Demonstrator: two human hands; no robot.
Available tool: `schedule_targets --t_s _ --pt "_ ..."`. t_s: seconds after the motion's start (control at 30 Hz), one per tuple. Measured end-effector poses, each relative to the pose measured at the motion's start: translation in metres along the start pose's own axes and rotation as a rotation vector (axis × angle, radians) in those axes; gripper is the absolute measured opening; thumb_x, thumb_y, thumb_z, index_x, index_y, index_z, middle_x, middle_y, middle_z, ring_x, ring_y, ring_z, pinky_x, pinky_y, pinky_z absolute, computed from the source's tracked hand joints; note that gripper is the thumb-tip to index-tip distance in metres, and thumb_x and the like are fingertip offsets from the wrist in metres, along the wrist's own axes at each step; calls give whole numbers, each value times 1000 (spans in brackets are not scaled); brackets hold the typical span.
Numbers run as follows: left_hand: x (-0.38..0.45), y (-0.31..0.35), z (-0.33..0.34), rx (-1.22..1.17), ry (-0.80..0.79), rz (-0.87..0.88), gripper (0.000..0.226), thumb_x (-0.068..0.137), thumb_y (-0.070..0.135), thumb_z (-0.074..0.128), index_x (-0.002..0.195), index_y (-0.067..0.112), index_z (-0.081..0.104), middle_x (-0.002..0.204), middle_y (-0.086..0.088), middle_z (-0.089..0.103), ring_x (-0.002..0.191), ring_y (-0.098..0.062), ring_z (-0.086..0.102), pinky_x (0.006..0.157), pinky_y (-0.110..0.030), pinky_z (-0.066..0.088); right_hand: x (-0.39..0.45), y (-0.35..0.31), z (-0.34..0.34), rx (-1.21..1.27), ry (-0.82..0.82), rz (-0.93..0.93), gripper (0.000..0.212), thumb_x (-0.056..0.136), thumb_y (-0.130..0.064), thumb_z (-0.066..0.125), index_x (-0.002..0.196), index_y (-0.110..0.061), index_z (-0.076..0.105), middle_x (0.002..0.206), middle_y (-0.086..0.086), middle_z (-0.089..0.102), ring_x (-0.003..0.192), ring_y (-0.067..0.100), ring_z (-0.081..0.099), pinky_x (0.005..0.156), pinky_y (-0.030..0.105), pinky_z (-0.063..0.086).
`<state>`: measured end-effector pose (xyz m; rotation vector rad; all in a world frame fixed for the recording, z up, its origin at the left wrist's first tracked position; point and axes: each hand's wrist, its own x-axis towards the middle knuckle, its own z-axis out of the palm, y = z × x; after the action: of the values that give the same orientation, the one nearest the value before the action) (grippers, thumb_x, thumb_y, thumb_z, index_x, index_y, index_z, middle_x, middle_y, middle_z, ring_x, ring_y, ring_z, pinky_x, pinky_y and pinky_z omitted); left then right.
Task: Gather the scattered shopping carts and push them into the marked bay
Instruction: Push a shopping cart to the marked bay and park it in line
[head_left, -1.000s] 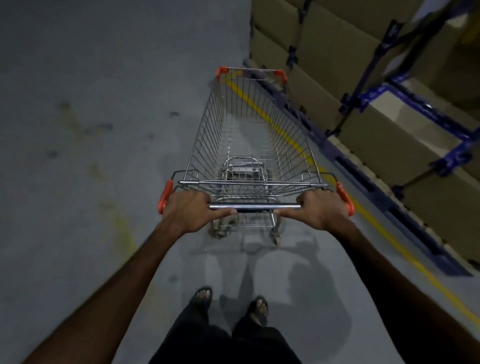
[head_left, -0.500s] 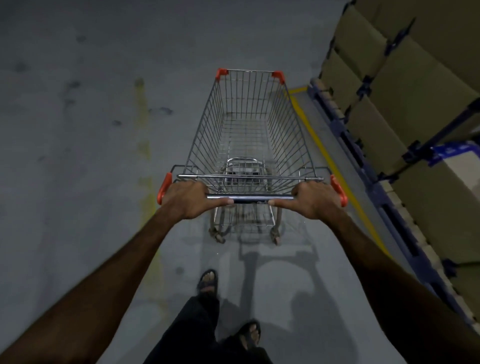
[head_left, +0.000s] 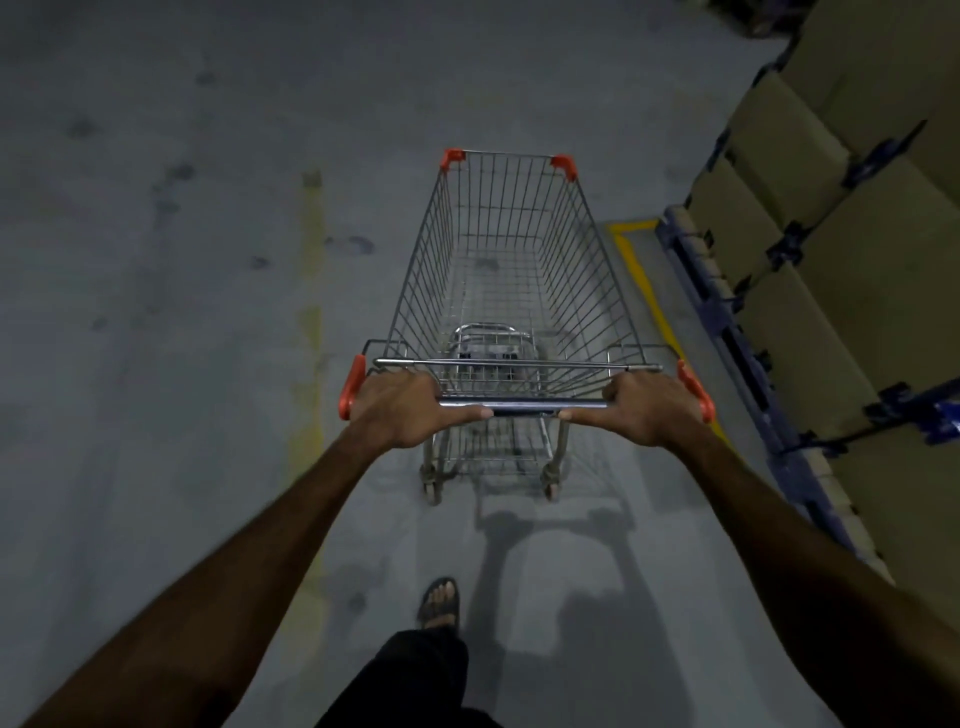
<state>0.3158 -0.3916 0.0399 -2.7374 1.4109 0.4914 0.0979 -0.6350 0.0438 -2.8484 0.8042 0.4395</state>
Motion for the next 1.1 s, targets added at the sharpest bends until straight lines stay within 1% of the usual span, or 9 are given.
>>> schedule_targets --t_s 0.1,0.23,0.33,0.53,0.63,0.7,0.8,0.9,1.1 --pt "30 -9 -18 15 -24 -17 90 80 101 34 71 19 69 75 3 71 79 -16 69 102 -45 46 41 2 -12 -29 9 -22 96 75 -105 33 68 -15 68 69 1 69 69 16 66 67 34 32" --pt "77 -30 -33 -22 -16 -18 89 80 101 35 65 17 63 66 2 66 66 -14 65 89 -39 49 100 6 -23 -6 32 -52 100 71 -109 27 64 -17 65 65 -1 66 63 14 63 61 32 36" --pt "114 -42 -42 -20 -24 -37 90 81 100 35 71 17 68 70 1 70 71 -16 68 83 -34 37 145 11 -31 2 58 -74 99 69 -110 28 62 -18 62 62 -1 65 58 14 62 56 27 35" --pt "198 -66 -59 -90 -83 -94 107 65 113 22 84 24 78 72 3 69 72 -15 67 77 -36 42 237 30 -53 -3 46 -142 99 72 -106 34 69 -13 68 63 0 67 58 14 62 56 26 34" --pt "234 -64 -79 -113 -110 -125 87 72 107 33 66 24 58 78 4 66 81 -18 65 91 -38 42 284 41 -70 -1 23 -170 97 72 -106 35 66 -14 65 61 -2 65 56 14 59 56 26 35" --pt "260 -66 -93 -148 -114 -156 92 67 110 31 64 22 59 77 3 69 80 -19 67 102 -45 46 313 46 -84 12 5 -181 92 72 -106 35 61 -18 59 57 -3 60 54 14 56 56 27 35" --pt "296 -69 -113 -186 -111 -204 104 73 105 37 101 15 79 99 -6 79 96 -25 72 109 -50 41 358 51 -105 20 -6 -198 93 67 -110 32 58 -20 56 55 -3 59 55 15 58 59 29 37" --pt "330 -72 -132 -131 -103 -278 113 69 109 31 123 19 74 122 -2 77 122 -27 67 124 -62 11 401 58 -120 48 -35 -212 100 58 -115 26 56 -20 56 54 -4 59 55 14 59 65 32 45" --pt "406 -93 -156 -160 -113 -327 115 60 114 28 104 20 76 116 -1 78 119 -25 67 125 -62 11 483 66 -148 51 -39 -233 98 60 -114 28 58 -20 55 56 -4 60 56 14 61 64 30 42"
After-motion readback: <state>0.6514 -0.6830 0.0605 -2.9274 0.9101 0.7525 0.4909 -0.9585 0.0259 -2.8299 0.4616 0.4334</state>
